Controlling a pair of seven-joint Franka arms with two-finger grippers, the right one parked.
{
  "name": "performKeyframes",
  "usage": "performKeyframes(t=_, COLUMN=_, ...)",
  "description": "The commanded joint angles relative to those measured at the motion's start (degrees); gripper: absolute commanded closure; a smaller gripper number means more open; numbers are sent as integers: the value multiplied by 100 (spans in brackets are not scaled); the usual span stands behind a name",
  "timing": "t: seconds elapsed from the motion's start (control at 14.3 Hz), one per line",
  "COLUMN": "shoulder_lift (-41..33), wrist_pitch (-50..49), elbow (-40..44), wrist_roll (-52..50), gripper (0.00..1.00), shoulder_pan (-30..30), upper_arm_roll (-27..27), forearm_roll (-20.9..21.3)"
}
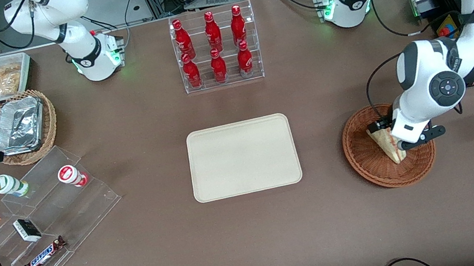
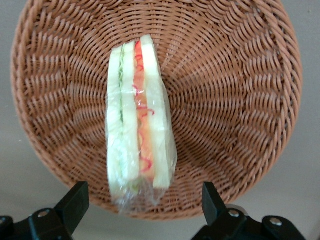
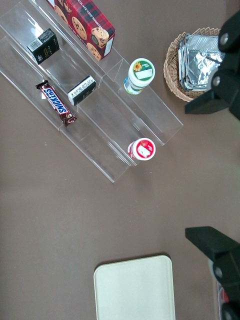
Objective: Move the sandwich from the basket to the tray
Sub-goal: 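Close the left gripper on the sandwich and lift it from the basket, then carry the sandwich with the left gripper over the cream tray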
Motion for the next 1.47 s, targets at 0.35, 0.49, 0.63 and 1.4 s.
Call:
performKeyframes(t=0.35, shoulder_lift=215, wrist_pitch=595, elbow=-251, wrist_roll=-257, gripper=0, shoulder_pan=39, upper_arm_roll=51, forearm_roll=41)
performKeyframes(t=0.49, shoulder_lift=215, wrist_pitch=596, elbow=-251, wrist_roll=-257, gripper=19, shoulder_pan=39, upper_arm_roll=60, forearm_roll=41)
performKeyframes(t=0.63, shoulder_lift=206, wrist_pitch=595, elbow=-233, wrist_roll=-266, gripper=53, shoulder_pan=39, upper_arm_roll=69, forearm_roll=32)
performKeyframes(t=1.4, shoulder_lift=-40, wrist_pitch=324, elbow=66, wrist_roll=-336, gripper=91, shoulder_pan=4, upper_arm_roll=60, forearm_roll=41)
